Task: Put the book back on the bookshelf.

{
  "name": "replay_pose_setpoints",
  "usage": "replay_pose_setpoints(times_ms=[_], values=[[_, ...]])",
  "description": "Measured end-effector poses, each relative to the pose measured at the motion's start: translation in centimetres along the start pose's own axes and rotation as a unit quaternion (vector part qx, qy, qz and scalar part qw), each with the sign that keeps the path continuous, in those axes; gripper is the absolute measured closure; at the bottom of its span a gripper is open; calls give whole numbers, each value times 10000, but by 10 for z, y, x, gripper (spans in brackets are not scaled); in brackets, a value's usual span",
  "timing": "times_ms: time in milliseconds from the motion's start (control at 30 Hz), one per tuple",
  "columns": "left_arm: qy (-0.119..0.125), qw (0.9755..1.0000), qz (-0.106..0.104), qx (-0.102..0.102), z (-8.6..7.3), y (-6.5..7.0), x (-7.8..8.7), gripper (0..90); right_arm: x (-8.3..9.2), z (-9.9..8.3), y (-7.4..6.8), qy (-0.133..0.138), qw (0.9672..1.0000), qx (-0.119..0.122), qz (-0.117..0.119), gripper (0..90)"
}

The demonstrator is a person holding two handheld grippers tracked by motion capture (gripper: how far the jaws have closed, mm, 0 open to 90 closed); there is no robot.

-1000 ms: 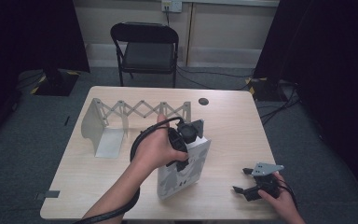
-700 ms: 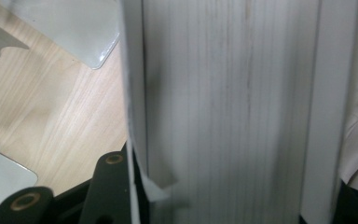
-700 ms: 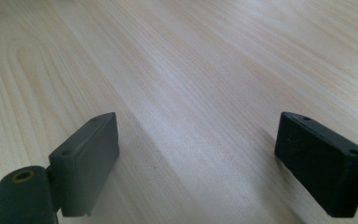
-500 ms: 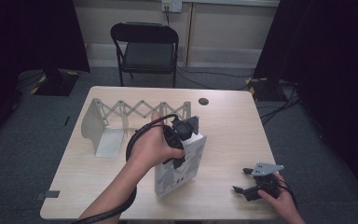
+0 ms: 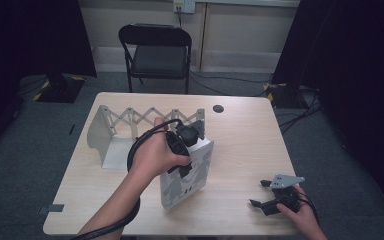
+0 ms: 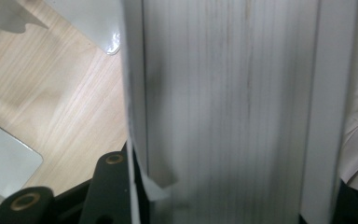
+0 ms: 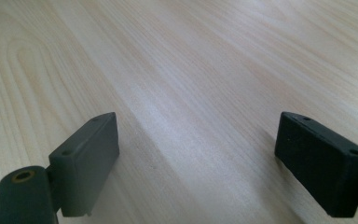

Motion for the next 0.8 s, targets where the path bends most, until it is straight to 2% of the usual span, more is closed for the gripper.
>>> replay_pose_setpoints(times_ms=[667, 700, 800], values=[[-15, 9997, -16, 250, -8, -16, 2, 531, 0, 0, 0, 0, 10000, 3, 2, 130], [-19, 9994, -44, 334, -8, -17, 3, 531, 0, 0, 0, 1, 10000, 3, 1, 130], [-13, 9993, -31, 368, -9, -20, 3, 531, 0, 0, 0, 0, 10000, 3, 0, 130]])
Point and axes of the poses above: each handheld gripper's, and its own axes: x roughly backward along the jaws, z roughly out of its top, y roughly to its right, the point moved 4 cm from there along -x, roughly forward along the jaws, and after that the axes turned 12 degrees about x, right-handed, at the moved point
